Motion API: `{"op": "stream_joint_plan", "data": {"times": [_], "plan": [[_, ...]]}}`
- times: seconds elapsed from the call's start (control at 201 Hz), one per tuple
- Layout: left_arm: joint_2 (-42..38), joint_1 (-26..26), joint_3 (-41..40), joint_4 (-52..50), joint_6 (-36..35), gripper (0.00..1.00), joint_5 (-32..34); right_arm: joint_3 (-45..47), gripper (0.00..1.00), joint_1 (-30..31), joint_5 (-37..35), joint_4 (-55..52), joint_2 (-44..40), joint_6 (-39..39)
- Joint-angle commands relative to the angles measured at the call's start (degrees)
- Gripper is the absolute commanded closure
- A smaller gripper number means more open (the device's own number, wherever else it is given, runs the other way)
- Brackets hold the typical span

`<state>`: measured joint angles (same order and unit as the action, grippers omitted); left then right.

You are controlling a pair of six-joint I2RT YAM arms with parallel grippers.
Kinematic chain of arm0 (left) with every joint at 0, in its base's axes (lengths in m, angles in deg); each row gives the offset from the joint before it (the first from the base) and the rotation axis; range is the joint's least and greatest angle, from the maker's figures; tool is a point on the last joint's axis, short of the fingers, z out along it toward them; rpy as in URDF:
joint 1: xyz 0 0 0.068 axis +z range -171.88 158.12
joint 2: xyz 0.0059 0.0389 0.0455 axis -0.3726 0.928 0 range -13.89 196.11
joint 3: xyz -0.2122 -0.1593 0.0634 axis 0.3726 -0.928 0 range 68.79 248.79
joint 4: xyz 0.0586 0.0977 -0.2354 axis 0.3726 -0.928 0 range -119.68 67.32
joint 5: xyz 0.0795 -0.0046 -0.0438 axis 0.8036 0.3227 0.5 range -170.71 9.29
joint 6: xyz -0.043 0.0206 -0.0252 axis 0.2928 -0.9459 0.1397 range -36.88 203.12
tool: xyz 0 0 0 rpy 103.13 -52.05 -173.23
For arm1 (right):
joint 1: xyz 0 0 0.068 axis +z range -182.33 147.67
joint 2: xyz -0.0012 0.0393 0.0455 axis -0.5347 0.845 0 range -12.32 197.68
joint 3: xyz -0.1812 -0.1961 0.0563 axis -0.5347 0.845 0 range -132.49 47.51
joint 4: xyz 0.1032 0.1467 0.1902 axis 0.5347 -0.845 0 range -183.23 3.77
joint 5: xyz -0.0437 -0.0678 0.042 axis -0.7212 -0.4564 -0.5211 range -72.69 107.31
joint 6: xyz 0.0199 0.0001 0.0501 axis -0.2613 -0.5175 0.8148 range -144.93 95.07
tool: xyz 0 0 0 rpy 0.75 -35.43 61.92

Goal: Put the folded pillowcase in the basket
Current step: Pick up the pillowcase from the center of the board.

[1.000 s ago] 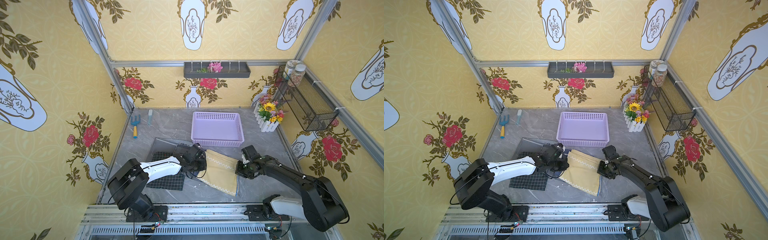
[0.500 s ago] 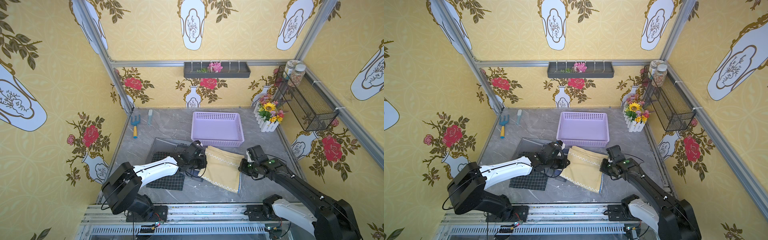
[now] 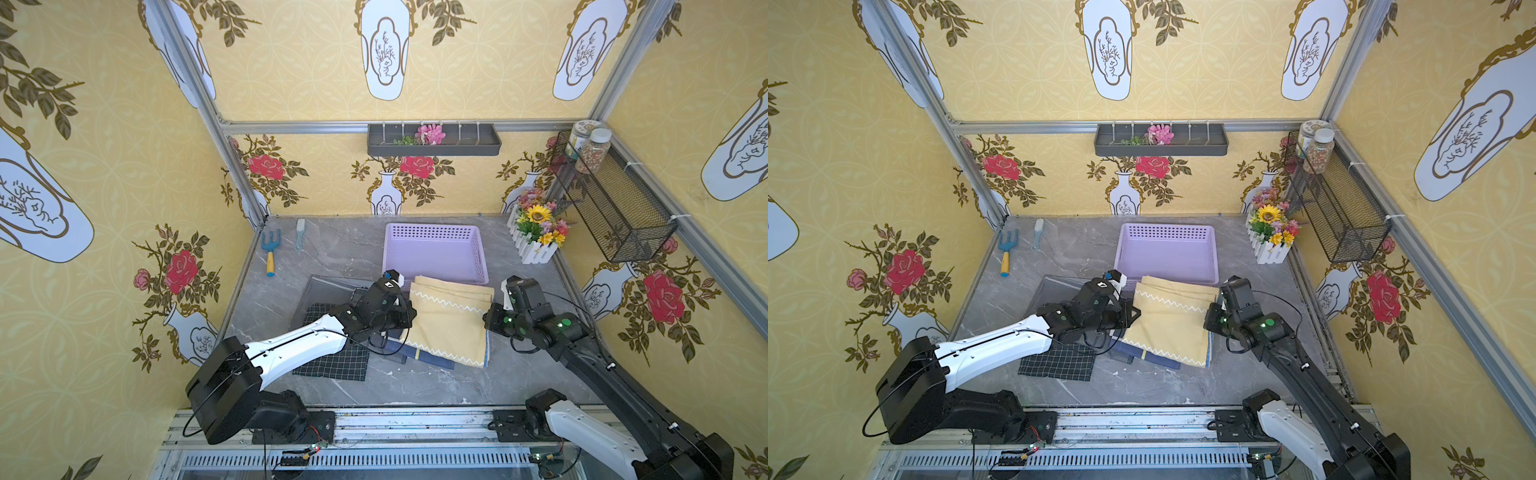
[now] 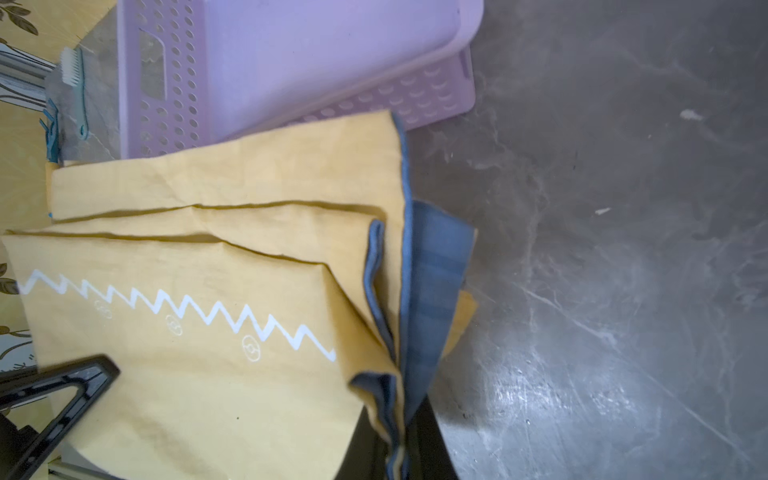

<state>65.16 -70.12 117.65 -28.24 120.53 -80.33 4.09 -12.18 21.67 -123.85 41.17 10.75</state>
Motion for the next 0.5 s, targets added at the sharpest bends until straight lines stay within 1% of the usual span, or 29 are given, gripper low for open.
{"op": "stream_joint_plan", "data": {"times": [0.0,0.264,0.334,0.494], "plan": [[0.27,1.47,1.1,2.23,-1.7,1.0,1.73,-3.31,1.0,-0.01,-2.78,2.14,2.08,-3.95],[1.08,7.42,4.37,5.3,-5.34,1.0,0.34,-12.59,1.0,-1.4,-4.81,5.87,10.42,-9.8],[1.66,8.14,5.49,6.1,-6.41,1.0,0.3,-14.48,1.0,-2.8,-3.5,7.77,12.61,-10.7],[4.38,10.11,9.11,7.27,-8.61,1.0,-0.19,-19.65,1.0,-6.28,1.96,11.47,18.88,-12.38]]}}
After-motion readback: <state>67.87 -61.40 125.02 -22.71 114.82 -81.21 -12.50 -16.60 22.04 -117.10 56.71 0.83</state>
